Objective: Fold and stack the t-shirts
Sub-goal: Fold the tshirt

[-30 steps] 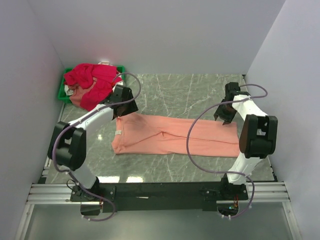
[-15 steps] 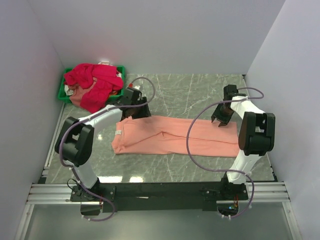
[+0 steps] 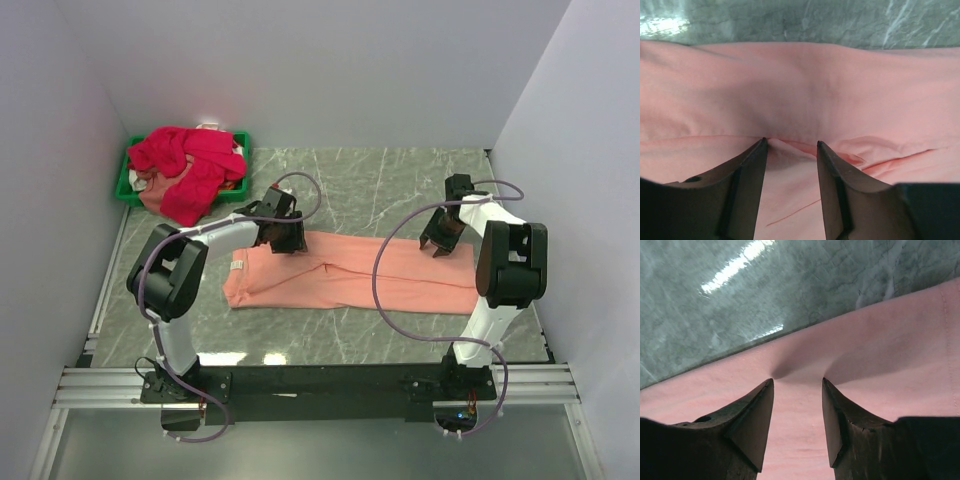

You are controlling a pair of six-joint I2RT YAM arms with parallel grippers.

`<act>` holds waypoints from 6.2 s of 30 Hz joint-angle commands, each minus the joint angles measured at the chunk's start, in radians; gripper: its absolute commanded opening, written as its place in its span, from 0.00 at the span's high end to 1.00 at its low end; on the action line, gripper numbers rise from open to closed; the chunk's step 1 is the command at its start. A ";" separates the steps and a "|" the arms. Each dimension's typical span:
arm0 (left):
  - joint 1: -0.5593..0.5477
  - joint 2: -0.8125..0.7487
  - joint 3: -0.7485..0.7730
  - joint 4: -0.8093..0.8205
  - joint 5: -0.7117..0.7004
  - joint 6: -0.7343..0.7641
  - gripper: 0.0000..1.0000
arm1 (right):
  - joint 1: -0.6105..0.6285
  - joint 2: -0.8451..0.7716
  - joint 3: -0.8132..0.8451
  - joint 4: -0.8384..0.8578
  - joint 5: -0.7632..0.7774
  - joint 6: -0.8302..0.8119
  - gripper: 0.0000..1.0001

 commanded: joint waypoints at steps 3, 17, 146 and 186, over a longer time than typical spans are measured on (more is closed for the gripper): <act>-0.016 -0.019 0.008 -0.037 -0.097 -0.026 0.52 | -0.003 -0.011 -0.035 0.028 -0.009 -0.001 0.50; -0.037 -0.008 0.006 -0.019 -0.111 -0.021 0.62 | -0.003 -0.011 -0.044 0.025 -0.009 -0.005 0.50; 0.068 0.637 0.930 -0.444 -0.130 0.141 0.32 | 0.120 -0.047 -0.065 -0.148 0.005 -0.070 0.50; 0.107 0.573 0.750 -0.355 -0.097 0.028 0.31 | 0.298 -0.048 -0.147 -0.092 -0.188 -0.134 0.50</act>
